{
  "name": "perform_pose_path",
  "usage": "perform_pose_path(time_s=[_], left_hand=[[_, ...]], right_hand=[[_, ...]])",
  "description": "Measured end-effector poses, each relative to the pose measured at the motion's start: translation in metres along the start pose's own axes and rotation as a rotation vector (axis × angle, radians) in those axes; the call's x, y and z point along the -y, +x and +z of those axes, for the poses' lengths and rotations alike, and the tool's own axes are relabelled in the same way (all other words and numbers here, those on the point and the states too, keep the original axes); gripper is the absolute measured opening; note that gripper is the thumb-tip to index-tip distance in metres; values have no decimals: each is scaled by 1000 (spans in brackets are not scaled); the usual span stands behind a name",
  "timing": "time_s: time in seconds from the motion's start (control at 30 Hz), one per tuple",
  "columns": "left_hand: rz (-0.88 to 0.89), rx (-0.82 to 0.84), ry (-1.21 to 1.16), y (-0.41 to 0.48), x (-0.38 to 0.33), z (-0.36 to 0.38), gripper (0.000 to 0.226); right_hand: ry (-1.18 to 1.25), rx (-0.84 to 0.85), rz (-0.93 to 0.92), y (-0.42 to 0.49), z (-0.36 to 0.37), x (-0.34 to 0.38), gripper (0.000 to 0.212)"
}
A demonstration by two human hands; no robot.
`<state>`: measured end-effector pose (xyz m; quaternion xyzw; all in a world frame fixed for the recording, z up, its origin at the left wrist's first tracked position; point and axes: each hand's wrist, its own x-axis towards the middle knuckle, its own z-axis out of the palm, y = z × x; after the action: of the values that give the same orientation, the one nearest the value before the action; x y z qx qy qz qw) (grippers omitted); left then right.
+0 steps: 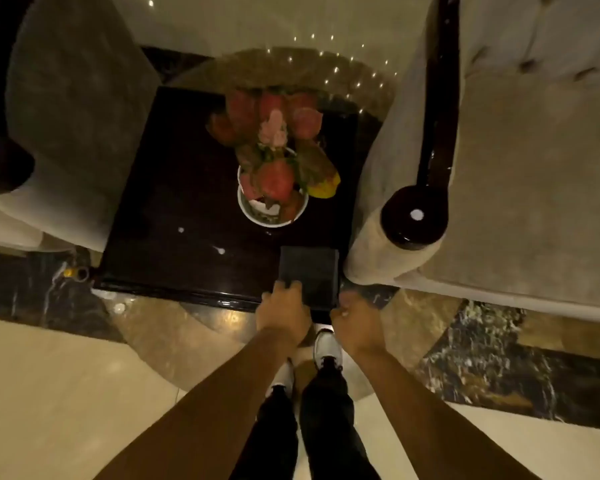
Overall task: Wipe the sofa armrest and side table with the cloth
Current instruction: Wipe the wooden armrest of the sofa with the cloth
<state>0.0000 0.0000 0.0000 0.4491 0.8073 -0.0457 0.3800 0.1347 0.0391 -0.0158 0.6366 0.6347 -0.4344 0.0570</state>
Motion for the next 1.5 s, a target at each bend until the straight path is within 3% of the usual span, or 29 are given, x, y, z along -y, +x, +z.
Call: perform_pose_path(time_s=[0.1, 0.2, 0.37, 0.47, 0.6, 0.7, 0.77, 0.9, 0.97, 1.07, 1.17, 1.23, 1.37, 1.5], left_hand=[[-109, -167, -148, 48, 7, 19, 39], [-235, -227, -305, 80, 10, 42, 48], [-328, -230, -568, 109, 22, 70, 56], [-375, -171, -703, 116, 24, 73, 45], [-492, -4, -1166, 113, 21, 63, 17], [-408, 72, -1376, 98, 12, 54, 31], [-299, 85, -1390, 84, 0, 46, 41], [-219, 184, -1493, 45, -24, 22, 49], [-226, 271, -1566, 23, -30, 4, 48], [-172, 396, -1666, -15, -34, -29, 52], [-51, 473, -1658, -54, -46, -63, 59], [1, 447, -1607, -73, -59, -82, 59], [35, 322, -1598, -100, -85, -104, 42], [35, 49, -1417, -97, -116, -98, 22]], right_hand=[[63, -71, -20, 58, 28, -6, 36], [70, -96, -31, 95, 53, -10, 56], [314, -72, 117, 134, 77, -29, 53], [369, -6, 203, 149, 78, -39, 46], [467, 87, 263, 154, 71, -46, 30], [417, -108, 125, 130, 58, -46, 39], [364, -212, -35, 105, 49, -39, 50], [521, -73, -51, 59, 22, -14, 46], [727, -69, 36, 39, -1, 0, 57], [1094, 28, 331, -4, -46, 17, 81], [1251, 193, 392, -51, -98, 29, 53], [1261, 186, 310, -73, -122, 34, 41], [1115, 11, 121, -102, -168, 41, 36], [812, -159, -33, -85, -202, 37, 28]])
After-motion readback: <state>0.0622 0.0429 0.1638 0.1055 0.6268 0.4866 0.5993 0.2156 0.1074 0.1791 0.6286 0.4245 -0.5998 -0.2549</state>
